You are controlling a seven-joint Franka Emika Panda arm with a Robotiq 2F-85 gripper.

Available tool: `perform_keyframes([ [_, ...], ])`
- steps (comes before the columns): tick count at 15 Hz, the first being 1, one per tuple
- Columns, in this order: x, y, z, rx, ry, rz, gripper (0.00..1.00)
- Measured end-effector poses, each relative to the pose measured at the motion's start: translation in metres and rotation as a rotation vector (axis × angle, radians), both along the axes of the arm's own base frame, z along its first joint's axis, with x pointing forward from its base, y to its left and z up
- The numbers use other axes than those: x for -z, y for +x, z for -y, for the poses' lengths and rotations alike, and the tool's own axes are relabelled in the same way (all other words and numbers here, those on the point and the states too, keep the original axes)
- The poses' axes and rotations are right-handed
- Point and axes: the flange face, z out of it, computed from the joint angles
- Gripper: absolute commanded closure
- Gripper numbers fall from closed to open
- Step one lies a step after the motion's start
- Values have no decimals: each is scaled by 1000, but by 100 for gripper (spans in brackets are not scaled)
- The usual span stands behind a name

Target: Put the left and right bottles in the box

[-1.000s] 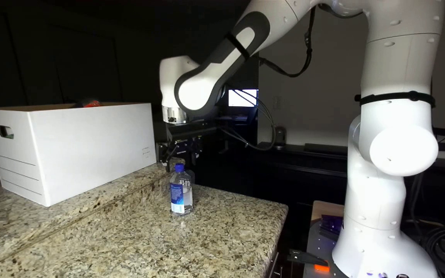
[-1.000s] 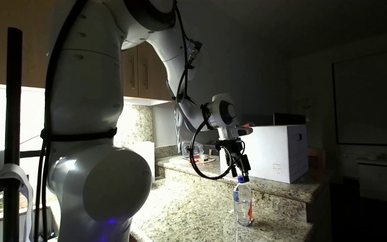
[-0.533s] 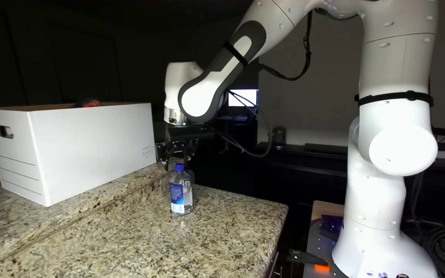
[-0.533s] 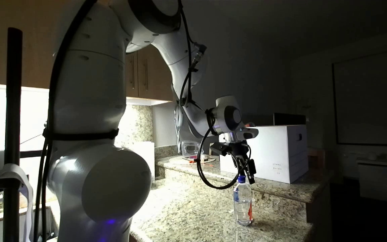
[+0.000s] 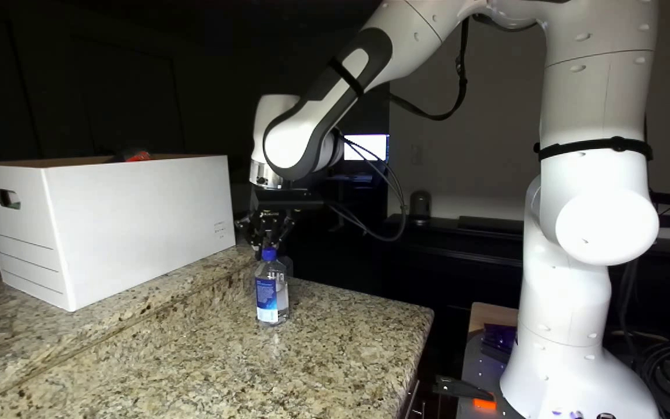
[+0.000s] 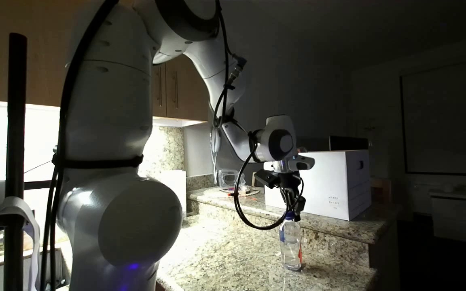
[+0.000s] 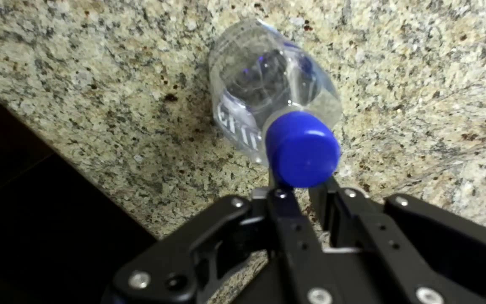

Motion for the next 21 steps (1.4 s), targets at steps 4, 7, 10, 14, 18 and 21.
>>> perform_keyframes([
  [4,0,0,3,0,18,-3,64],
  [7,0,0,4,3,18,-4,44],
  [10,1,0,4,3,18,-7,26],
  [14,4,-3,4,2,17,-21,2],
  [18,10,-7,0,-3,18,-41,25],
  [21,13,-10,-5,-13,17,-49,39],
])
